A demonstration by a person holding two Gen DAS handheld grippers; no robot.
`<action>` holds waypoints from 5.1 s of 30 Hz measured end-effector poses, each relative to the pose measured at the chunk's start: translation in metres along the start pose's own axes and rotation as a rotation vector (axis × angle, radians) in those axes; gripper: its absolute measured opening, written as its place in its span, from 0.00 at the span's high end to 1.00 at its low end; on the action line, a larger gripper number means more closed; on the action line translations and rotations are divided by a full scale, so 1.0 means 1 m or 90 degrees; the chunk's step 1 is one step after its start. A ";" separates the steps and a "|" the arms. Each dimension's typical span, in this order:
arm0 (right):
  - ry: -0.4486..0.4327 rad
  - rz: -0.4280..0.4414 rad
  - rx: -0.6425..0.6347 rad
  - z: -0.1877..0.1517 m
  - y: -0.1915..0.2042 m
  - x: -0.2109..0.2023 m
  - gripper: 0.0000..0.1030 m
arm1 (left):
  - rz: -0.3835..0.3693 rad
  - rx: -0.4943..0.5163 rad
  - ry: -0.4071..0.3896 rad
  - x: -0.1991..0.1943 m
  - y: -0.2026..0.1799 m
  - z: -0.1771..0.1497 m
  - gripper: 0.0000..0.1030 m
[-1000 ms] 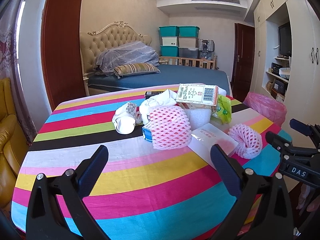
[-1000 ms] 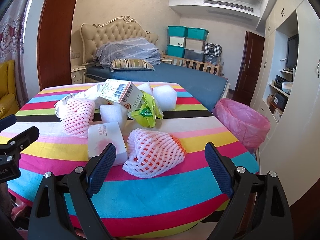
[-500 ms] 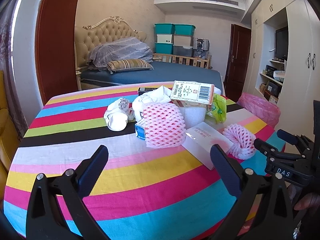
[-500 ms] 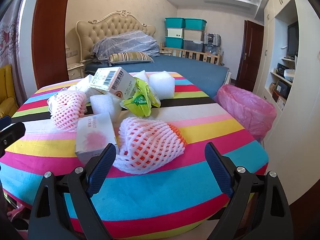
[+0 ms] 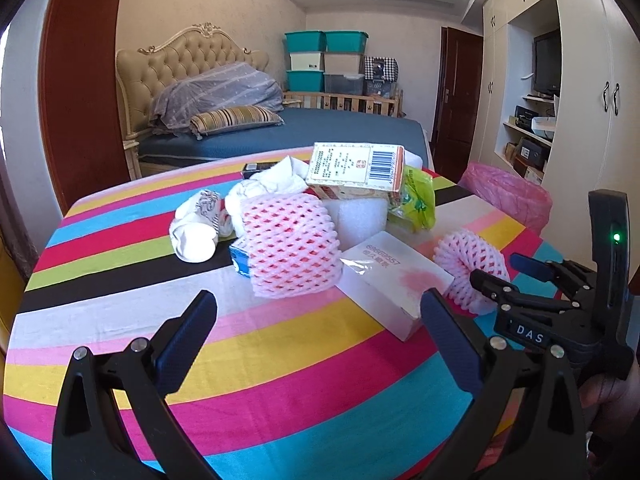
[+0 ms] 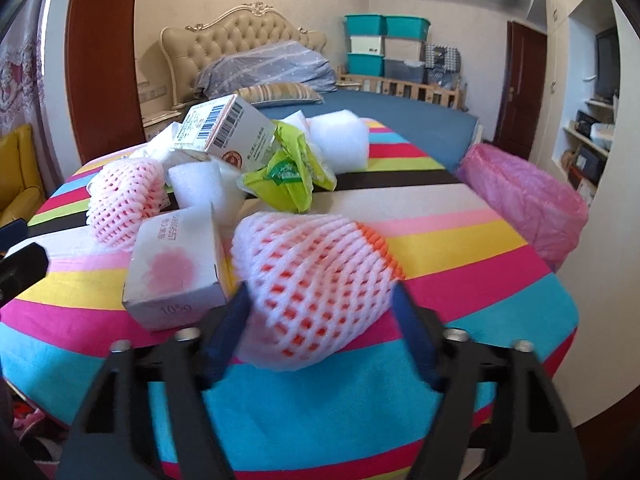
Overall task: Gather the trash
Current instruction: 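Grasp the pink foam net with the right gripper while the left grasps the white tissue box, then carry the foam net and tissue box over the pink wastebasket with both grippers, then open both grippers to drop the net and box into the wastebasket, then move both grippers back over the table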
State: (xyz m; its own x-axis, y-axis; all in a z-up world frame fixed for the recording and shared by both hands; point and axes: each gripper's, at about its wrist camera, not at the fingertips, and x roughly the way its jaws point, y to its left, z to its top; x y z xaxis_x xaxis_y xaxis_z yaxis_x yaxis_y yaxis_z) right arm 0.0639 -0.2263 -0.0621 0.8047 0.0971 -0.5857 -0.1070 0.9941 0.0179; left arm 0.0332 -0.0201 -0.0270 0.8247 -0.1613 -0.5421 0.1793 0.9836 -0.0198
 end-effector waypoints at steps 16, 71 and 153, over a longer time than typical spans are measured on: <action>-0.077 -0.001 0.029 -0.001 -0.042 -0.042 0.77 | -0.016 0.012 0.057 0.049 -0.057 0.016 0.05; -0.146 -0.186 0.202 0.074 -0.265 -0.032 0.77 | -0.265 0.221 0.000 0.196 -0.309 0.180 0.22; -0.062 -0.016 0.071 0.024 -0.084 0.012 0.21 | 0.000 0.070 -0.021 0.066 -0.071 0.055 0.05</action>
State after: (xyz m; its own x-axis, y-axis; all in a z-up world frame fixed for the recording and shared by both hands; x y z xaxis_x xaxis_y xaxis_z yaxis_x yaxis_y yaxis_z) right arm 0.0966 -0.3079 -0.0510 0.8594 0.0712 -0.5064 -0.0251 0.9949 0.0974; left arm 0.1040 -0.1052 -0.0151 0.8414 -0.1660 -0.5143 0.2361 0.9690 0.0735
